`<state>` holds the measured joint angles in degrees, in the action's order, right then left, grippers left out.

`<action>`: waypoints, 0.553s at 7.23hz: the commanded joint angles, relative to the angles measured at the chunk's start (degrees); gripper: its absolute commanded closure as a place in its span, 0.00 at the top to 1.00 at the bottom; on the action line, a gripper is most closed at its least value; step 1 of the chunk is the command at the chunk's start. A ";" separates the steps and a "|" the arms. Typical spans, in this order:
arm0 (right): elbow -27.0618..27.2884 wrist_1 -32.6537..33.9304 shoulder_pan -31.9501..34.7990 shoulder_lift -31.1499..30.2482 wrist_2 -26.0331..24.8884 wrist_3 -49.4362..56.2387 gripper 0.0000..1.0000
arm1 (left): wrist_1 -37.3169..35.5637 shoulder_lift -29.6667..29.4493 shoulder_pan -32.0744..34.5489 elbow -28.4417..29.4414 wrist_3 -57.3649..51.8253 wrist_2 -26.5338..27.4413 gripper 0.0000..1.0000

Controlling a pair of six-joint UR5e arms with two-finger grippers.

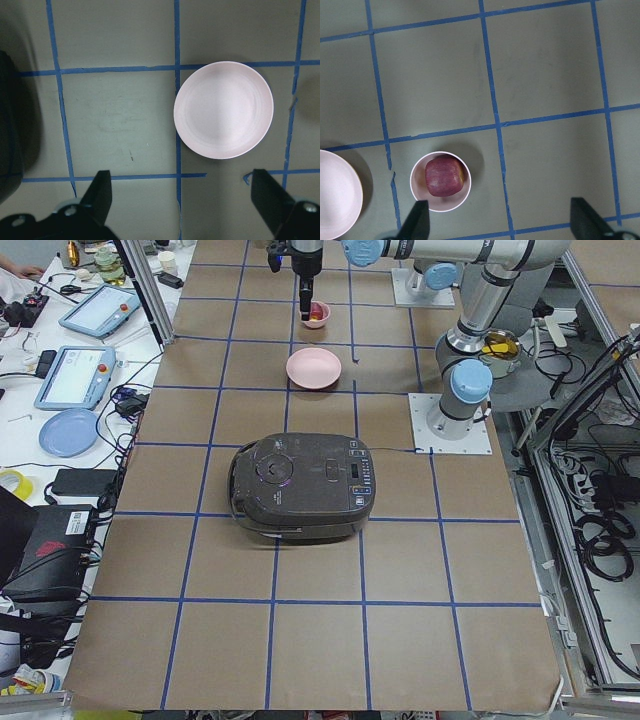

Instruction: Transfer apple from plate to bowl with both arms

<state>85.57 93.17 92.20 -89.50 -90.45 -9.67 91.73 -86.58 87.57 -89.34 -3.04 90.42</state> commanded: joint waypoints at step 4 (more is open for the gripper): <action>0.04 -0.36 0.00 -0.06 -0.34 0.00 1.00 | 0.20 1.32 -0.03 0.14 0.05 0.72 1.00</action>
<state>85.55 92.80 92.20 -89.55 -90.83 -9.67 91.95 -85.42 87.59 -89.15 -2.98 91.06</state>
